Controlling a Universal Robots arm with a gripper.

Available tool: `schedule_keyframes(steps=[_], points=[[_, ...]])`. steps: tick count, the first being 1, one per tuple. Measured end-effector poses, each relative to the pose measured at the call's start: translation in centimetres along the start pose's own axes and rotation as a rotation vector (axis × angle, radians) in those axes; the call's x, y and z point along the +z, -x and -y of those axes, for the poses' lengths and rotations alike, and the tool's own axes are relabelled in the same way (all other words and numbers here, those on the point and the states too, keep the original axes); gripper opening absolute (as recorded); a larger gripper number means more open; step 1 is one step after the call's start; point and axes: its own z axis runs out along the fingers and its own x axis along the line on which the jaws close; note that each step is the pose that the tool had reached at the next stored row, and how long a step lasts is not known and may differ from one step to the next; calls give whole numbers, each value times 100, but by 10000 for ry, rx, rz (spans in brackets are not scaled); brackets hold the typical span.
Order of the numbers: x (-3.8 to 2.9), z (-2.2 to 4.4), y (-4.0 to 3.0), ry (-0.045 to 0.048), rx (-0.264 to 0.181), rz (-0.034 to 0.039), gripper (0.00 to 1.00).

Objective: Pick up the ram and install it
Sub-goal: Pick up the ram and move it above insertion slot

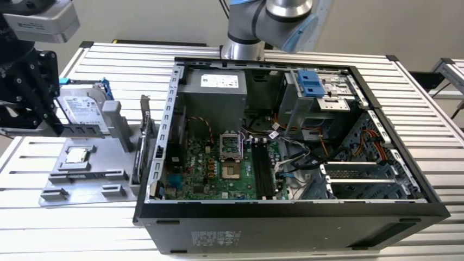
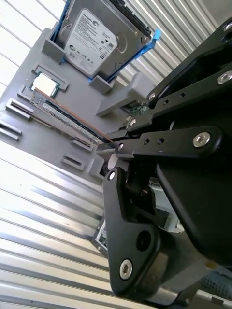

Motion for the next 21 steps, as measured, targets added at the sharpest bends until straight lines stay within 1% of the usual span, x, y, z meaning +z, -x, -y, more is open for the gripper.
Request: schedule_keyframes(steps=[14,21], points=[[-1,-253,-7,0,-117,1,0],[-2,-391,-12,-1,-190,2,0]])
